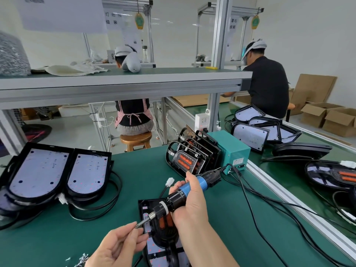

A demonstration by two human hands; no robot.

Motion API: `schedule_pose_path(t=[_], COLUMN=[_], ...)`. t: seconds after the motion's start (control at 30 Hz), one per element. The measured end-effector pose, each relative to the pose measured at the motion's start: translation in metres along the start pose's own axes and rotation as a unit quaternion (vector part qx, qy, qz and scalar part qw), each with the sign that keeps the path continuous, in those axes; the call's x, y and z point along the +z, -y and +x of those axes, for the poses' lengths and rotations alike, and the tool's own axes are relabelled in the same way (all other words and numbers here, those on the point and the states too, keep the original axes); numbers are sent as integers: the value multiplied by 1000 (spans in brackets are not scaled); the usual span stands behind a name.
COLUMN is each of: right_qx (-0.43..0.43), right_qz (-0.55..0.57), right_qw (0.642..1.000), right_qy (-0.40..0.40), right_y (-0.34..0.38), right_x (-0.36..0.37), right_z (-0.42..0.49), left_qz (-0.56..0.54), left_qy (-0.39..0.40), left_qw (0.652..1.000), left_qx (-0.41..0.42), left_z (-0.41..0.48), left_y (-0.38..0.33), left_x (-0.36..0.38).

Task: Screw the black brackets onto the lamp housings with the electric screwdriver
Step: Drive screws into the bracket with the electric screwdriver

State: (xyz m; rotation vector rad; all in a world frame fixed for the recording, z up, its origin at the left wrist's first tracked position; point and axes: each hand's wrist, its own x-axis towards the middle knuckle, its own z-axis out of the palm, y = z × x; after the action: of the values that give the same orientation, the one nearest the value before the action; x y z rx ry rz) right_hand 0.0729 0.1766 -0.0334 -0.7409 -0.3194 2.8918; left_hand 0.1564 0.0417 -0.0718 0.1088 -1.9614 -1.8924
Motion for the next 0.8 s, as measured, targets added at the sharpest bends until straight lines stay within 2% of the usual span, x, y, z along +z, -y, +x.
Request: schedule_pose_path(t=[0.8], right_qx=[-23], right_qz=[-1], right_qw=[1000], right_qy=[-8], right_y=[7], right_x=[-3], right_z=[0], left_qz=[-49], left_qy=[-7], left_qw=[999], left_qx=[5], left_z=[-3], left_y=[7], left_x=[5])
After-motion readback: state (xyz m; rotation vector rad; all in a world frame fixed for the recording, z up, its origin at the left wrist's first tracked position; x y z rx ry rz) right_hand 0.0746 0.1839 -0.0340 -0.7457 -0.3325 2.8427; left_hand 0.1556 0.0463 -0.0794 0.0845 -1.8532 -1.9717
